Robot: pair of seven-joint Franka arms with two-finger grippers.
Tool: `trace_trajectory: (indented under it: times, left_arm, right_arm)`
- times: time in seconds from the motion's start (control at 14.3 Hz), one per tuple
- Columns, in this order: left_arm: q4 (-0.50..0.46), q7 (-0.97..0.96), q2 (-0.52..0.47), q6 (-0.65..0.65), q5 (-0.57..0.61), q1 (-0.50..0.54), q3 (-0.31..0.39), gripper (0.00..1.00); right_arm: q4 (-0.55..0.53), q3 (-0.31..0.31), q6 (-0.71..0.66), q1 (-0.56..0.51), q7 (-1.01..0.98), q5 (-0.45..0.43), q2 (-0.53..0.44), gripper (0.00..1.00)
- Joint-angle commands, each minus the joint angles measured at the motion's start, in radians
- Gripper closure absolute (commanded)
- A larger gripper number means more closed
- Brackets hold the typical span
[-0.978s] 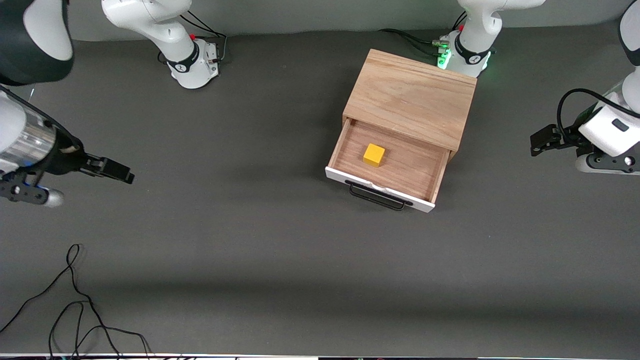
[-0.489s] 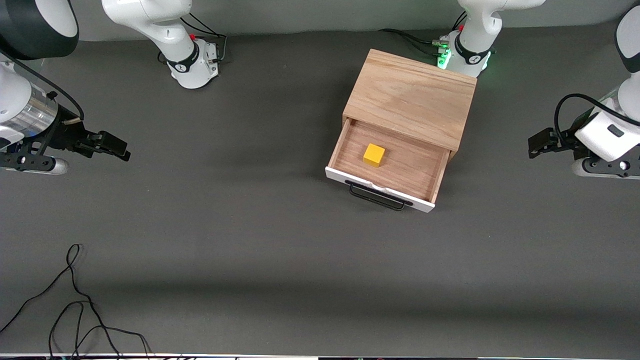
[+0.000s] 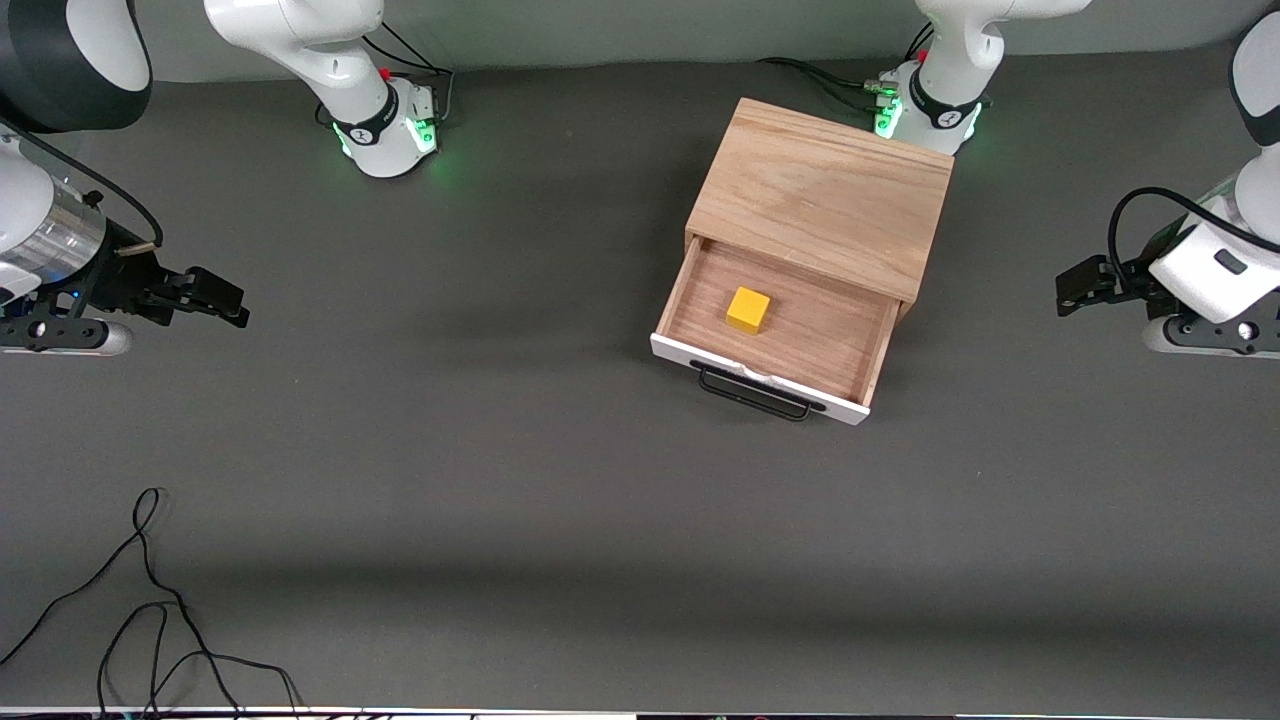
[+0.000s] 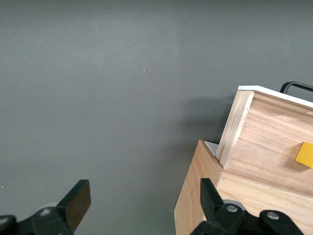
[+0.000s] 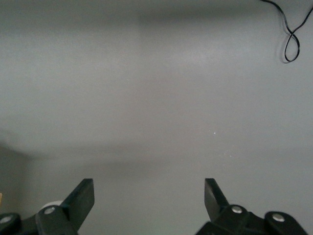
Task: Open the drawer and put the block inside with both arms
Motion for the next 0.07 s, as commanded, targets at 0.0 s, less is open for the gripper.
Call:
trace_trajectory:
  times: [0.0]
  left_arm:
    - [0.019,0.003,0.005,-0.024,-0.007,-0.01,0.008,0.0]
  right_arm:
    - [0.028,0.016,-0.006,-0.017,-0.026,-0.019,0.015,0.0]
